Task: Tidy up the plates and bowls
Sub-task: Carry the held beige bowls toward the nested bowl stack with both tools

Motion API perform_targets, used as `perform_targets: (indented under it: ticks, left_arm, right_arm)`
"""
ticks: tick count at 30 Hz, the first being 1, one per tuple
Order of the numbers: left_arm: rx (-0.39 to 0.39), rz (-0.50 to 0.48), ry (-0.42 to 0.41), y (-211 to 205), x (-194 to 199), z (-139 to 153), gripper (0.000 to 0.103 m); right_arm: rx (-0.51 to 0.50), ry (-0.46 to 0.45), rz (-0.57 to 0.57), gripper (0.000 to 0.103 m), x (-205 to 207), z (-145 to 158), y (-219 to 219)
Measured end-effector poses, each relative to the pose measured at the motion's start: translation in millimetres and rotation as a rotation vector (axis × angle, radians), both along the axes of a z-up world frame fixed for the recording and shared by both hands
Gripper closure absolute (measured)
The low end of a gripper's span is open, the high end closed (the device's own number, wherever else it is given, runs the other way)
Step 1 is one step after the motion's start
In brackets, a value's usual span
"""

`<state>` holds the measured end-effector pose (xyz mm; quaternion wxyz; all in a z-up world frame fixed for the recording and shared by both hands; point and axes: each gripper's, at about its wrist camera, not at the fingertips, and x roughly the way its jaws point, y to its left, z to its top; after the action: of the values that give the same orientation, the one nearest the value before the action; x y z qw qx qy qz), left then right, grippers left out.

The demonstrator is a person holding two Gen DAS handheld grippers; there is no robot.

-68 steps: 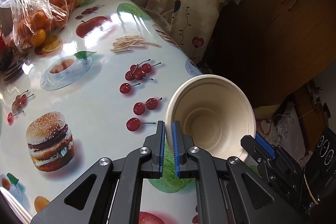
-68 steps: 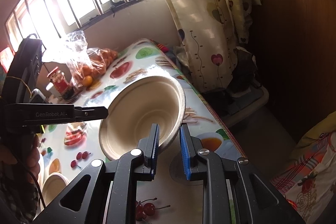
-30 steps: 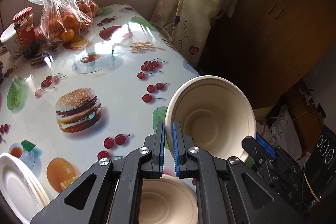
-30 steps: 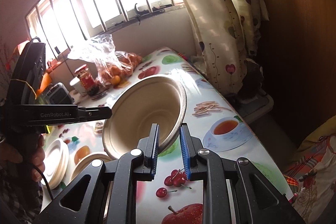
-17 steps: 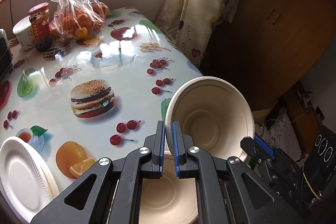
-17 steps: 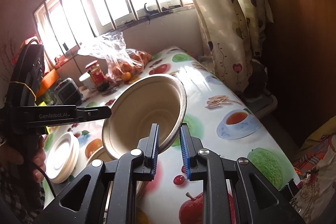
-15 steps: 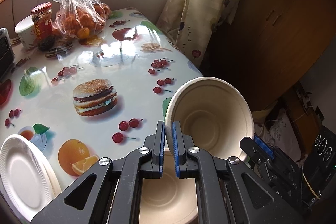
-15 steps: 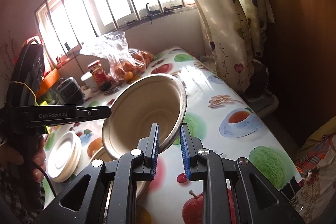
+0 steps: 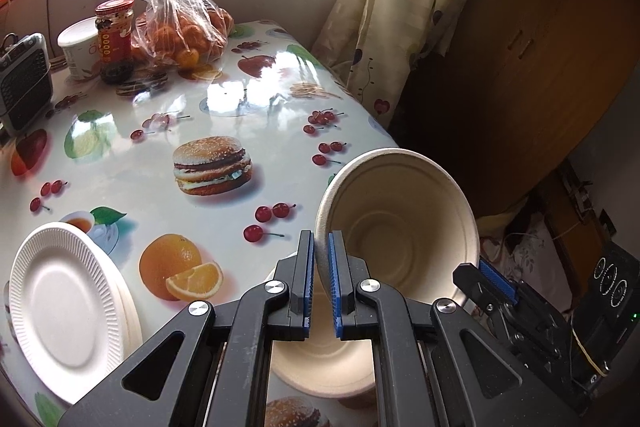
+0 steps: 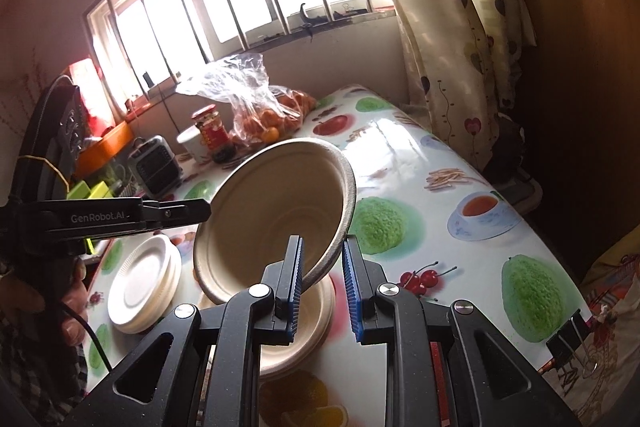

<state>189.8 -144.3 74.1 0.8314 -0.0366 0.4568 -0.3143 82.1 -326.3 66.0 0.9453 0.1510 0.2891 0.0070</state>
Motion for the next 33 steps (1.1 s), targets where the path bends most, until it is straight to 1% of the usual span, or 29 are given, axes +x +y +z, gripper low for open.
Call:
perform_targets:
  ticks: [18,33]
  left_arm:
    - [0.008,0.029,0.029,33,-18,-19,0.096]
    - [0.029,0.037,0.071,40,-22,-40,0.096]
  right_arm:
    - [0.014,0.031,0.034,0.084,-11,-18,27]
    - [0.034,0.070,0.040,0.084,-12,-34,32]
